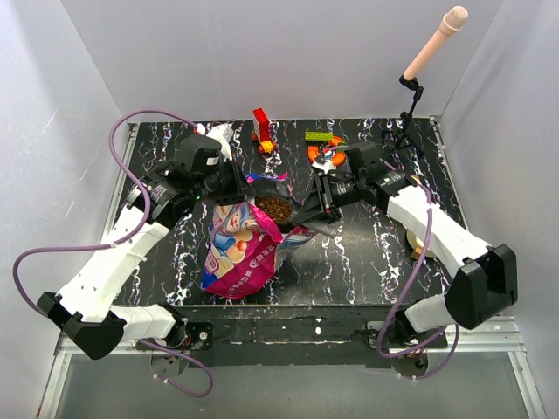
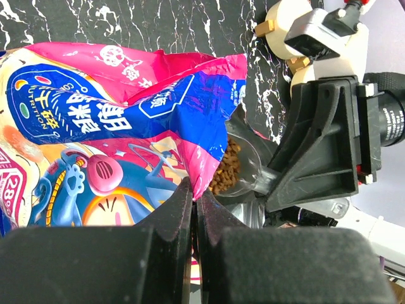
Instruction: Serve the pet food
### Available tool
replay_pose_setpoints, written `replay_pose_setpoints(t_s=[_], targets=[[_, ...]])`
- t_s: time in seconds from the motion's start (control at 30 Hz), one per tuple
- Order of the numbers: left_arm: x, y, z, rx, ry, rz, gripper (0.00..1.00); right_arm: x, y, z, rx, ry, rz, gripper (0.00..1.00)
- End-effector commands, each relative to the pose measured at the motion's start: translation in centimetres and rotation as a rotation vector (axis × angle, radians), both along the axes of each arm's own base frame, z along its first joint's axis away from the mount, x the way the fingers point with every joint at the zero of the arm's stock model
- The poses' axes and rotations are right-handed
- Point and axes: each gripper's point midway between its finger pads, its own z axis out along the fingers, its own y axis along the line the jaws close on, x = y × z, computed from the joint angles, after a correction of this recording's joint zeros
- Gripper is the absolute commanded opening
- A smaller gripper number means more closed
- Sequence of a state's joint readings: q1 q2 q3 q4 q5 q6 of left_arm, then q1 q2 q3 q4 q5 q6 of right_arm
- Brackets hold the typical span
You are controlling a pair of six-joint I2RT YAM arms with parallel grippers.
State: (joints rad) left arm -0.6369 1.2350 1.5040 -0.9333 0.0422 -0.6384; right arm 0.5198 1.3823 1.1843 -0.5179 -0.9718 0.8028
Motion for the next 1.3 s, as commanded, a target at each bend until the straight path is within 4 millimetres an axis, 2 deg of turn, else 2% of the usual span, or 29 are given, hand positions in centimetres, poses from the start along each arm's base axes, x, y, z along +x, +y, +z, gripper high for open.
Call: replay_pose_setpoints(t_s=[0.0,0.03,0.07,0.13,0.2,0.23,0.27,0.33,0.37,0.47,0.53,0.57,0.63,0.7,0.77,0.83,0.93,1.0,1.03,1.1,1.13,1.2,1.27], targets=[[0.3,-0.3,4.4,-0.098,-0.134,-0.011,0.00,-2.0,-1.1,1.4,0.012,-0.058,0.056,0.01],[0.4,-0.2,4.2,-0.092,-0.131,-0.005,0.00,-2.0,-1.2,1.0,0.038,-0.036,0.026,0.01],[0.3,-0.1,4.1,-0.086,-0.128,-0.005,0.00,-1.4,-0.9,1.6,0.096,-0.025,0.017,0.01],[0.2,-0.2,4.0,-0.091,-0.122,-0.011,0.00,-0.5,-0.1,1.6,0.138,-0.007,0.063,0.01],[0.1,-0.3,4.5,-0.103,-0.128,-0.015,0.00,-1.2,-0.6,0.8,0.092,0.007,0.073,0.01],[0.0,-0.2,4.7,-0.104,-0.135,-0.015,0.00,-1.5,-0.9,1.3,0.116,-0.032,0.054,0.01],[0.0,0.1,4.4,-0.095,-0.135,-0.003,0.00,-0.8,-0.4,1.6,0.161,-0.053,0.025,0.01],[0.0,0.3,4.1,-0.088,-0.134,0.005,0.00,0.0,0.6,2.1,0.214,0.040,0.048,0.01],[0.0,0.2,4.2,-0.096,-0.130,0.004,0.00,-0.5,0.4,2.1,0.197,0.075,0.073,0.01],[-0.1,-0.3,4.6,-0.110,-0.128,-0.015,0.00,-2.0,-1.6,2.5,0.176,-0.049,0.059,0.01],[-0.1,0.1,4.1,-0.104,-0.123,0.003,0.00,-0.4,-0.7,2.8,0.289,-0.063,0.038,0.01],[-0.2,0.2,3.9,-0.109,-0.119,0.011,0.00,0.1,-0.1,2.8,0.312,0.004,0.057,0.01],[-0.3,-0.1,4.3,-0.131,-0.121,0.008,0.00,0.7,0.3,2.6,0.343,-0.008,0.085,0.01],[-0.4,-0.3,4.8,-0.144,-0.126,-0.004,0.00,-0.1,-0.4,2.5,0.357,-0.054,0.096,0.01],[-0.3,-0.2,5.0,-0.144,-0.128,0.002,0.00,-0.5,-0.8,1.3,0.317,-0.110,0.094,0.01],[-0.5,-0.2,5.4,-0.151,-0.138,-0.007,0.00,-0.2,-0.4,0.4,0.314,-0.160,0.103,0.01],[-0.6,-0.3,6.3,-0.172,-0.156,-0.013,0.00,0.5,0.0,1.0,0.408,-0.183,0.126,0.01],[-0.8,-0.1,6.9,-0.183,-0.173,-0.008,0.00,-0.4,-0.8,1.7,0.453,-0.184,0.109,0.01],[-0.8,0.2,7.0,-0.174,-0.180,-0.001,0.00,-0.3,-0.8,1.2,0.440,-0.166,0.073,0.01],[-0.9,0.8,6.8,-0.161,-0.179,0.020,0.00,0.5,0.4,0.3,0.409,-0.172,0.048,0.01],[-0.9,0.9,6.7,-0.159,-0.177,0.025,0.00,0.5,0.8,1.1,0.437,-0.199,0.078,0.01],[-1.1,1.0,6.8,-0.162,-0.180,0.027,0.00,-0.4,0.1,2.5,0.506,-0.182,0.094,0.01],[-1.0,1.1,7.1,-0.162,-0.198,0.025,0.00,-0.9,-1.0,1.6,0.491,-0.161,0.076,0.01]])
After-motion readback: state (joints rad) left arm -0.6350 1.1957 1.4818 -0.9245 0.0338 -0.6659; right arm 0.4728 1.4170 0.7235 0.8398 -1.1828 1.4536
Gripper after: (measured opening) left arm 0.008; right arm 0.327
